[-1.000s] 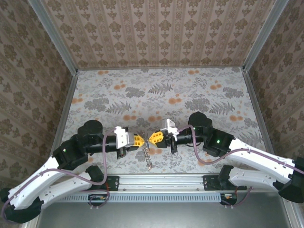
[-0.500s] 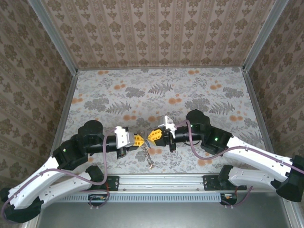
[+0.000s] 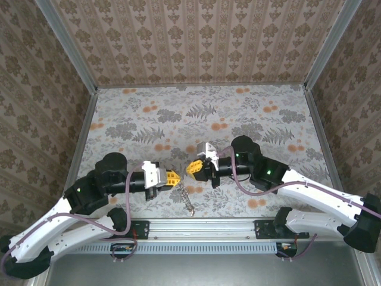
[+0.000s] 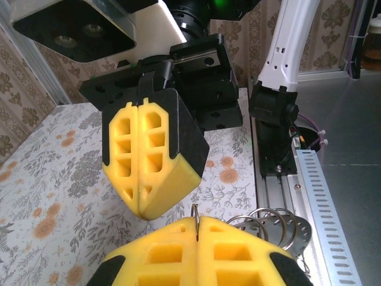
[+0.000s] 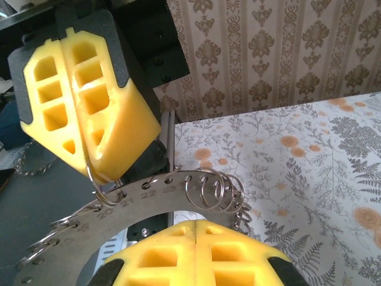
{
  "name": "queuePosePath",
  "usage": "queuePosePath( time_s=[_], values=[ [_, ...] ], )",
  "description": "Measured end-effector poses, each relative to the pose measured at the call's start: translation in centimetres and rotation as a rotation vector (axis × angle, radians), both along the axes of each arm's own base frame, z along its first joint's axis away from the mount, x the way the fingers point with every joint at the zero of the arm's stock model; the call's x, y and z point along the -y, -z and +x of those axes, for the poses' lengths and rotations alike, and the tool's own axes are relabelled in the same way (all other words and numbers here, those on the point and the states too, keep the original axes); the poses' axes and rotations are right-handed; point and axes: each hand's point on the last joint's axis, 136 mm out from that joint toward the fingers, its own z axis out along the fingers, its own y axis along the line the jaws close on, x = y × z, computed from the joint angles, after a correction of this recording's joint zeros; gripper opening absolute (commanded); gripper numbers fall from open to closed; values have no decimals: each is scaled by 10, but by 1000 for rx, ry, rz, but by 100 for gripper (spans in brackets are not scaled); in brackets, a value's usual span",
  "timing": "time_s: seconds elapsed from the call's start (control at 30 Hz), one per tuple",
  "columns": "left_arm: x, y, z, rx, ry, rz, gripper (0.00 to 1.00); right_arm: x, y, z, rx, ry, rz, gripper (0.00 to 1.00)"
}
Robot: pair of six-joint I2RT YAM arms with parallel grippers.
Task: Put the keys on the keyring
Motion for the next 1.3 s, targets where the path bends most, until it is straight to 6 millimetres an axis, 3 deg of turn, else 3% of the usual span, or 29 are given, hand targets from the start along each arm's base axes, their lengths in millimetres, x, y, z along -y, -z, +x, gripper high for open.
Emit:
queuePosePath(
  time_s=[0.17, 0.2, 0.27, 0.4, 0.5, 0.57, 0.7, 0.9, 1.1, 1.3],
  values=[
    [0, 0, 1, 2, -6, 1, 0, 7, -9, -5, 26, 0, 28, 0],
    [0, 0, 2, 3, -12, 2, 0, 7, -9, -5, 27, 3, 25, 6],
    [-1, 1, 6, 8, -36, 7, 0, 9, -4, 0, 14, 23, 10, 28],
    [-4, 4, 22, 25, -126, 24, 0, 20, 11, 34, -53, 132, -23, 63],
    [-11, 3, 36, 33, -225, 24, 0, 27, 43, 57, -147, 216, -108, 77],
    [-19, 1, 46, 40, -298, 23, 0, 32, 68, 59, -211, 244, -176, 83],
    [-38, 1, 68, 42, -456, 22, 0, 39, 108, 46, -322, 248, -300, 88],
    [-78, 11, 112, -3, -750, 54, 0, 21, 153, 9, -407, 149, -446, 90],
    [-131, 24, 148, -103, -1046, 60, 0, -3, 185, -31, -441, 9, -552, 82],
    [-165, 38, 169, -210, -1214, 60, 0, -38, 202, -55, -431, -86, -620, 77]
  ],
)
